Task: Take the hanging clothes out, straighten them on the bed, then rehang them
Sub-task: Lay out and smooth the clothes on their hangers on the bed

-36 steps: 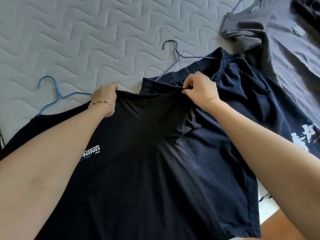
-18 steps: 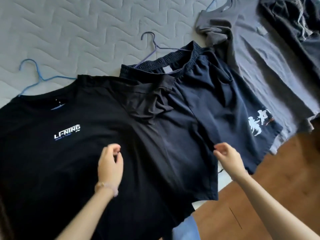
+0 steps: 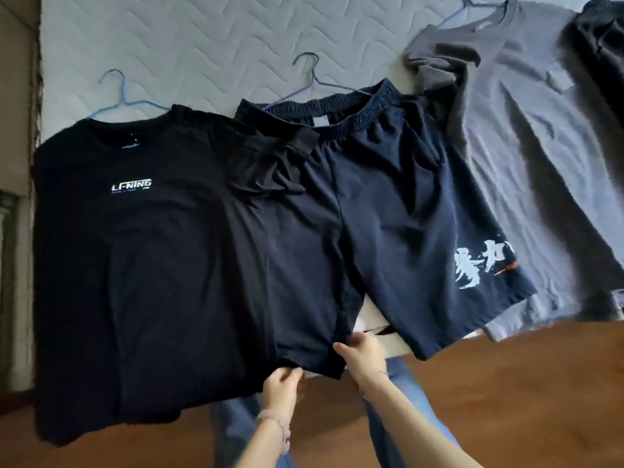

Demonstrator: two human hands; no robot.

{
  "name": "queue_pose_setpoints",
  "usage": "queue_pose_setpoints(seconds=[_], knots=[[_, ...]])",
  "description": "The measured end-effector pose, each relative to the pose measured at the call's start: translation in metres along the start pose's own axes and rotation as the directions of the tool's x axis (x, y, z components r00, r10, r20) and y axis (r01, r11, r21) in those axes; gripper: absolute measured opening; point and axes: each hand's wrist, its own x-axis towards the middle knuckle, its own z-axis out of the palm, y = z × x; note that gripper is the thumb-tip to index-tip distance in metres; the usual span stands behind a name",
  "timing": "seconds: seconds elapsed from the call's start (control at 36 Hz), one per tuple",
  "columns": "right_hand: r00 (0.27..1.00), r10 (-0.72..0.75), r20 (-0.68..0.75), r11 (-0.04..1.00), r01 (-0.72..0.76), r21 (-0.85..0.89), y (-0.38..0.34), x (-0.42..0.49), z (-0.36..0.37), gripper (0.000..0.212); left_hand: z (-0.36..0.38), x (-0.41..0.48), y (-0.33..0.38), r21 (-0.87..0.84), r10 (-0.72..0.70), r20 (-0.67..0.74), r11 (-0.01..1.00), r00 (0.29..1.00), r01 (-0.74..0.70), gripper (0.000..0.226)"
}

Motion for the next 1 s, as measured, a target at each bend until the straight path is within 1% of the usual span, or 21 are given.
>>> queue_pose_setpoints(seconds=[0.06, 0.11, 0.14, 0.19, 0.22, 0.28, 0.33, 0.39, 0.44, 0.47, 0.5, 0.53, 0.58, 0.69, 0.78, 0.89, 0.94, 1.0], knots=[[0.998, -0.05, 0.037, 0.999, 0.05, 0.023, 0.007, 0.002, -0.011, 0.023, 0.018, 0.007, -0.006, -0.177, -0.023, -0.054, 0.984, 0.998, 0.013, 0.008], [0.995, -0.08, 0.067, 0.996, 0.077, 0.044, 0.015, 0.005, -0.022, 0.017, 0.027, -0.014, 0.009, -0.356, -0.051, -0.106, 0.934, 0.993, 0.01, 0.008], [0.993, -0.087, 0.075, 0.995, 0.082, 0.06, 0.018, 0.007, -0.028, 0.016, 0.031, -0.022, 0.015, -0.475, -0.073, -0.095, 0.88, 0.993, 0.019, 0.007], [0.991, -0.086, 0.102, 0.991, 0.075, 0.11, 0.021, 0.011, -0.037, 0.017, 0.037, -0.036, 0.026, -0.714, -0.106, -0.031, 0.699, 0.994, 0.052, 0.011], [0.989, -0.082, 0.123, 0.99, 0.067, 0.124, 0.02, 0.012, -0.041, 0.02, 0.039, -0.04, 0.028, -0.794, -0.11, -0.002, 0.604, 0.994, 0.066, 0.015], [0.983, -0.077, 0.165, 0.988, 0.053, 0.144, 0.021, 0.017, -0.046, 0.027, 0.04, -0.045, 0.029, -0.875, -0.104, 0.008, 0.48, 0.995, 0.057, 0.017], [0.974, -0.068, 0.217, 0.985, 0.032, 0.168, 0.019, 0.017, -0.05, 0.029, 0.041, -0.044, 0.026, -0.915, -0.102, -0.005, 0.401, 0.995, 0.036, 0.016], [0.964, -0.066, 0.256, 0.983, 0.019, 0.183, 0.017, 0.016, -0.053, 0.025, 0.043, -0.039, 0.022, -0.93, -0.083, -0.025, 0.367, 0.996, 0.007, 0.016], [0.959, -0.067, 0.274, 0.983, 0.016, 0.185, 0.018, 0.018, -0.052, 0.024, 0.043, -0.033, 0.02, -0.929, -0.036, -0.076, 0.365, 0.996, -0.058, 0.028], [0.959, -0.069, 0.276, 0.982, 0.018, 0.186, 0.018, 0.018, -0.05, 0.025, 0.043, -0.031, 0.019, -0.923, -0.017, -0.105, 0.373, 0.994, -0.091, 0.03], [0.959, -0.072, 0.274, 0.982, 0.02, 0.186, 0.019, 0.019, -0.049, 0.024, 0.043, -0.027, 0.017, -0.922, -0.001, -0.118, 0.373, 0.993, -0.109, 0.032], [0.959, -0.073, 0.273, 0.983, 0.022, 0.185, 0.02, 0.02, -0.047, 0.024, 0.042, -0.026, 0.016, -0.916, 0.0, -0.116, 0.386, 0.993, -0.107, 0.039], [0.962, -0.071, 0.265, 0.988, 0.032, 0.148, 0.021, 0.022, -0.043, 0.025, 0.038, -0.021, 0.013, -0.901, -0.017, -0.123, 0.422, 0.992, -0.104, 0.047], [0.949, -0.03, 0.315, 0.998, 0.01, 0.065, 0.022, 0.021, -0.031, 0.028, 0.022, -0.014, 0.01, -0.889, -0.117, -0.229, 0.429, 0.966, -0.159, 0.05], [0.944, 0.0, 0.331, 1.0, -0.005, 0.015, 0.02, 0.018, -0.024, 0.029, 0.013, -0.015, 0.008, -0.86, -0.11, -0.292, 0.465, 0.95, -0.21, 0.051], [0.953, -0.001, 0.302, 0.998, 0.019, -0.055, 0.017, 0.016, -0.029, 0.034, 0.013, -0.009, 0.005, -0.798, -0.129, -0.305, 0.575, 0.944, -0.179, 0.041], [0.951, 0.005, 0.308, 0.989, 0.041, -0.141, 0.019, 0.017, -0.037, 0.035, 0.015, -0.007, 0.007, -0.767, -0.141, -0.286, 0.627, 0.948, -0.138, 0.043], [0.945, 0.022, 0.326, 0.971, 0.058, -0.233, 0.019, 0.014, -0.05, 0.03, 0.014, -0.004, 0.006, -0.76, -0.151, -0.266, 0.641, 0.952, -0.11, 0.047]])
